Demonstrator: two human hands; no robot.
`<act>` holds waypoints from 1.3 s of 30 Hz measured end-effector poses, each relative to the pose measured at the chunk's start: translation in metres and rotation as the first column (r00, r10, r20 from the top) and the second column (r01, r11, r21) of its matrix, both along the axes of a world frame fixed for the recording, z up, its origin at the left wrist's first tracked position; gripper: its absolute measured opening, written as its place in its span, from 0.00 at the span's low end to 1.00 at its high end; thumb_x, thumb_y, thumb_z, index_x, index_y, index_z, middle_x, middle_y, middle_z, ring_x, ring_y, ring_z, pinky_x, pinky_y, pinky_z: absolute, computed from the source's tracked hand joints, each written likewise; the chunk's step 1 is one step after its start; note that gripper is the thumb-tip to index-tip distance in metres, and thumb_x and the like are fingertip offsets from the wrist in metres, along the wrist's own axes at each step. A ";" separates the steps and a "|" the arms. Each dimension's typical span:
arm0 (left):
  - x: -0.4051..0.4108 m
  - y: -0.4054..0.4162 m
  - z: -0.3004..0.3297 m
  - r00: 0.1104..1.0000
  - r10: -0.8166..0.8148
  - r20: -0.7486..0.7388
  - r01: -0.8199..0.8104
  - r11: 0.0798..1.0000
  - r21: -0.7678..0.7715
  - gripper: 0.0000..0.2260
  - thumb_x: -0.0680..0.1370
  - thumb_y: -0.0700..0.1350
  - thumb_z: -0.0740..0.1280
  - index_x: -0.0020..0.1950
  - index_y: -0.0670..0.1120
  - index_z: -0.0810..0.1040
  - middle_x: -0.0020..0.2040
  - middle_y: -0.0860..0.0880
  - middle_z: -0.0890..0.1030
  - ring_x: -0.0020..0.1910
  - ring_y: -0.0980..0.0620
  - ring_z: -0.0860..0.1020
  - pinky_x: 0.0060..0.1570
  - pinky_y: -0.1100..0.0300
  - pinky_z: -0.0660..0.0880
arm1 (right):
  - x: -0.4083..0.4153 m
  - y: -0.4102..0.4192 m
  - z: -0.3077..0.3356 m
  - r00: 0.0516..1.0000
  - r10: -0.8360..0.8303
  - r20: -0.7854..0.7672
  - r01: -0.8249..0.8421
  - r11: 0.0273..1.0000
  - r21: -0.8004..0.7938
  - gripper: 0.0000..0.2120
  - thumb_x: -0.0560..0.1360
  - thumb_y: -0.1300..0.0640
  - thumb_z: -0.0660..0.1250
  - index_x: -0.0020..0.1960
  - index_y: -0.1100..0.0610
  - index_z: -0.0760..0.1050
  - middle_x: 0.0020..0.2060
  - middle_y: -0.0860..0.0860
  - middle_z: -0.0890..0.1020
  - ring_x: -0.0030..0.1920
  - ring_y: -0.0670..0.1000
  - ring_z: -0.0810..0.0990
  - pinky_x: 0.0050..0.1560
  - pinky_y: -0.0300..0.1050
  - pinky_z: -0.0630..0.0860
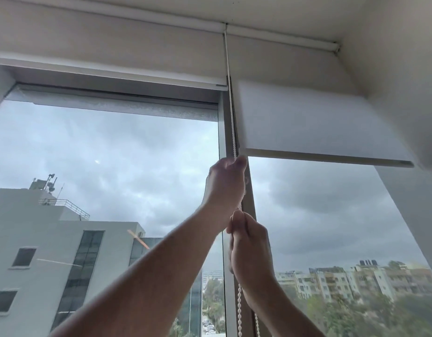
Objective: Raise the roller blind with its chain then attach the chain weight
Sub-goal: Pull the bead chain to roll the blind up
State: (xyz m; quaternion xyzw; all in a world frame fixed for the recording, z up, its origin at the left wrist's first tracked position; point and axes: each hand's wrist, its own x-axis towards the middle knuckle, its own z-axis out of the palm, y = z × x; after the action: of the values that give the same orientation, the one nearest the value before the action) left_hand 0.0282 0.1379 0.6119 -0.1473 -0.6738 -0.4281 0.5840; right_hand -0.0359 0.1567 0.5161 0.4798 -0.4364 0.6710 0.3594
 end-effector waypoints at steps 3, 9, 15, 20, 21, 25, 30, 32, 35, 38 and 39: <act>0.002 0.011 0.012 0.999 -0.042 0.012 0.039 0.988 0.151 0.11 0.78 0.38 0.59 0.38 0.42 0.77 0.30 0.48 0.71 0.29 0.47 0.67 0.31 0.58 0.66 | 0.002 0.002 0.001 0.999 0.036 -0.025 -0.036 0.999 -0.006 0.22 0.85 0.56 0.54 0.32 0.49 0.68 0.20 0.43 0.65 0.25 0.48 0.60 0.30 0.46 0.59; 0.009 0.023 0.006 0.984 0.161 -0.076 -0.155 0.985 0.080 0.14 0.74 0.37 0.55 0.45 0.36 0.80 0.37 0.45 0.76 0.35 0.44 0.69 0.36 0.54 0.66 | -0.005 0.013 0.000 0.985 0.131 -0.115 -0.128 0.991 0.036 0.22 0.82 0.45 0.55 0.31 0.46 0.72 0.21 0.42 0.67 0.23 0.43 0.63 0.28 0.40 0.62; 0.015 0.012 -0.009 0.987 0.121 -0.107 -0.104 0.983 0.150 0.16 0.76 0.38 0.56 0.36 0.49 0.80 0.32 0.56 0.77 0.32 0.53 0.75 0.34 0.60 0.71 | -0.016 0.024 0.026 0.946 0.317 0.071 -0.319 0.947 0.025 0.31 0.74 0.29 0.51 0.47 0.52 0.82 0.26 0.52 0.77 0.30 0.50 0.80 0.32 0.45 0.81; -0.001 0.008 -0.037 0.993 0.050 -0.111 -0.040 0.995 0.094 0.14 0.77 0.42 0.57 0.38 0.45 0.81 0.35 0.49 0.84 0.40 0.43 0.83 0.43 0.43 0.82 | -0.010 0.034 0.067 0.933 0.340 0.119 -0.351 0.933 0.082 0.26 0.80 0.34 0.55 0.44 0.51 0.83 0.30 0.48 0.82 0.33 0.44 0.83 0.29 0.35 0.77; -0.004 0.007 -0.044 0.990 0.063 -0.129 -0.052 0.995 0.087 0.15 0.77 0.43 0.57 0.38 0.45 0.81 0.36 0.46 0.84 0.41 0.43 0.82 0.41 0.45 0.81 | -0.009 0.032 0.074 0.939 0.322 0.117 -0.333 0.939 0.083 0.24 0.81 0.37 0.56 0.39 0.50 0.81 0.27 0.45 0.80 0.30 0.42 0.81 0.27 0.33 0.74; -0.016 -0.002 -0.067 0.963 0.168 -0.209 -0.165 0.986 0.031 0.17 0.80 0.42 0.58 0.34 0.50 0.79 0.27 0.59 0.78 0.30 0.59 0.75 0.27 0.68 0.66 | -0.003 0.029 0.093 0.884 0.427 0.192 -0.451 0.887 0.102 0.22 0.80 0.38 0.59 0.45 0.54 0.81 0.28 0.48 0.78 0.29 0.47 0.77 0.39 0.43 0.74; -0.021 -0.003 -0.090 0.953 0.203 -0.226 -0.211 0.977 -0.011 0.17 0.81 0.40 0.59 0.34 0.52 0.77 0.25 0.62 0.76 0.28 0.61 0.72 0.27 0.68 0.65 | 0.010 0.031 0.116 0.799 0.538 0.270 -0.585 0.798 0.141 0.19 0.85 0.48 0.56 0.57 0.61 0.77 0.29 0.49 0.75 0.25 0.46 0.76 0.26 0.39 0.76; -0.022 -0.004 -0.099 0.953 0.203 -0.225 -0.211 0.977 -0.013 0.17 0.81 0.41 0.60 0.35 0.52 0.76 0.25 0.62 0.74 0.26 0.60 0.71 0.26 0.67 0.63 | 0.017 0.027 0.124 0.750 0.580 0.318 -0.627 0.777 0.062 0.16 0.85 0.54 0.53 0.54 0.61 0.76 0.24 0.47 0.68 0.20 0.44 0.64 0.19 0.35 0.62; -0.022 -0.008 -0.108 0.951 0.197 -0.237 -0.206 0.978 -0.014 0.15 0.81 0.42 0.60 0.36 0.52 0.77 0.28 0.65 0.76 0.30 0.63 0.73 0.29 0.71 0.65 | 0.020 0.019 0.127 0.751 0.579 0.316 -0.599 0.800 -0.043 0.15 0.81 0.63 0.50 0.45 0.57 0.75 0.23 0.46 0.60 0.20 0.45 0.54 0.20 0.35 0.50; -0.022 -0.015 -0.114 0.965 0.154 -0.213 -0.167 0.985 -0.043 0.14 0.81 0.43 0.62 0.36 0.51 0.77 0.24 0.61 0.73 0.25 0.61 0.69 0.27 0.70 0.64 | 0.015 0.013 0.118 0.844 0.489 0.218 -0.485 0.871 -0.075 0.17 0.74 0.68 0.47 0.38 0.54 0.71 0.25 0.50 0.60 0.20 0.47 0.55 0.23 0.34 0.51; -0.023 -0.018 -0.116 0.974 0.131 -0.186 -0.145 0.988 -0.062 0.14 0.81 0.43 0.62 0.36 0.51 0.78 0.22 0.59 0.70 0.23 0.59 0.66 0.25 0.68 0.61 | 0.012 0.011 0.113 0.866 0.461 0.191 -0.456 0.887 -0.072 0.17 0.73 0.68 0.48 0.37 0.54 0.71 0.25 0.50 0.60 0.20 0.47 0.55 0.23 0.34 0.52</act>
State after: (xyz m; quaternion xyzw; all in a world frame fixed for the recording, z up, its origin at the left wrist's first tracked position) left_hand 0.0052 0.1201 0.4957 -0.1605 -0.6421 -0.3456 0.6652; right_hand -0.0237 0.1679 0.6293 0.4943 -0.3361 0.7877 0.1492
